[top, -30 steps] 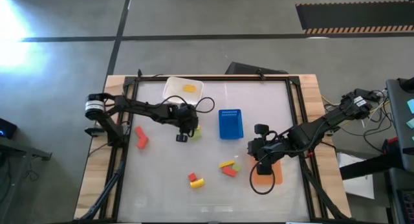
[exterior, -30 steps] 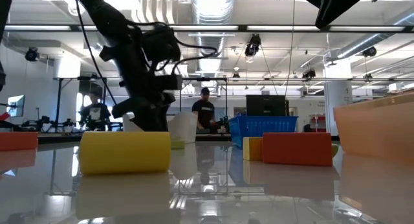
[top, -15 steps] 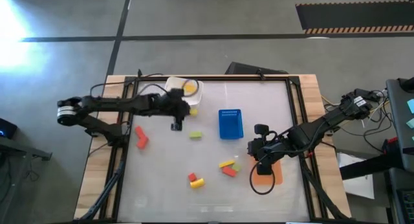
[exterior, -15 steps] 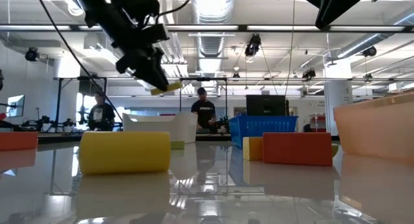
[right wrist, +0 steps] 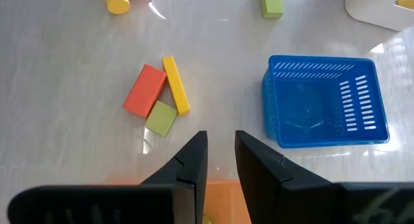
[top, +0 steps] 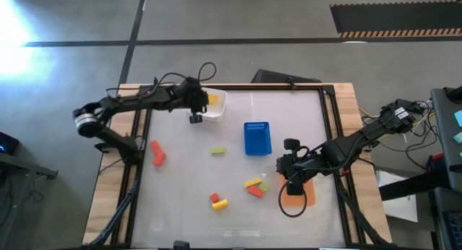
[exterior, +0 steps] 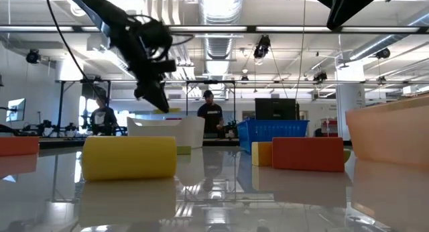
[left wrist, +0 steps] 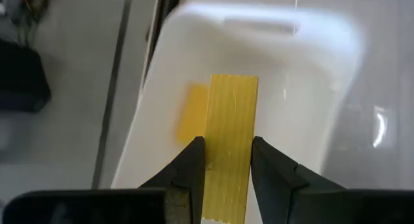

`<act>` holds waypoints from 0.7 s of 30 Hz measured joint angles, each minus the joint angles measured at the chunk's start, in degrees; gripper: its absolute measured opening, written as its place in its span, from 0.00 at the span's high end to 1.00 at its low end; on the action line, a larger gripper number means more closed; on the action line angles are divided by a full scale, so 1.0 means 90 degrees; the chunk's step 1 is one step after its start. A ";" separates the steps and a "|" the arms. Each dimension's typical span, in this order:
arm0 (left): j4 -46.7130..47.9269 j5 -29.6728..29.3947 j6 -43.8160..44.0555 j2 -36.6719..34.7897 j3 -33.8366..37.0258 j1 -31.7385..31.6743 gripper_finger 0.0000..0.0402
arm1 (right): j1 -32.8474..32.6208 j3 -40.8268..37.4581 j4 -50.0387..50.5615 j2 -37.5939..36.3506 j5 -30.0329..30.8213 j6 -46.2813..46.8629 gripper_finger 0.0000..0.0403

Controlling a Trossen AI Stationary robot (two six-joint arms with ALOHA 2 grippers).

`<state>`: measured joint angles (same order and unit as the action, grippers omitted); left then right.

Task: Sort & place blocks by color
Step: Put yellow block into the white bin, then put the orange block into the blue bin

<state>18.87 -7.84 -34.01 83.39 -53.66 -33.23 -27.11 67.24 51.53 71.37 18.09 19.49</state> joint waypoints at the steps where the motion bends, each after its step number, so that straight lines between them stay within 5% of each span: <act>1: 0.0005 0.0000 -0.0020 0.0136 -0.0029 -0.0067 0.80 | 0.0000 0.0000 0.0000 0.0000 0.0000 0.0000 0.83; 9: -0.0050 0.0002 -0.0105 0.0827 -0.0261 -0.0205 0.77 | 0.0000 0.0000 0.0000 0.0000 0.0001 0.0017 0.83; 21: -0.0045 -0.0004 -0.0094 0.0751 -0.0224 -0.0206 0.64 | 0.0000 0.0000 -0.0002 0.0000 0.0002 0.0027 0.83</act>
<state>18.47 -7.87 -34.85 90.15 -55.68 -35.08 -27.11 67.24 51.51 71.37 18.11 19.73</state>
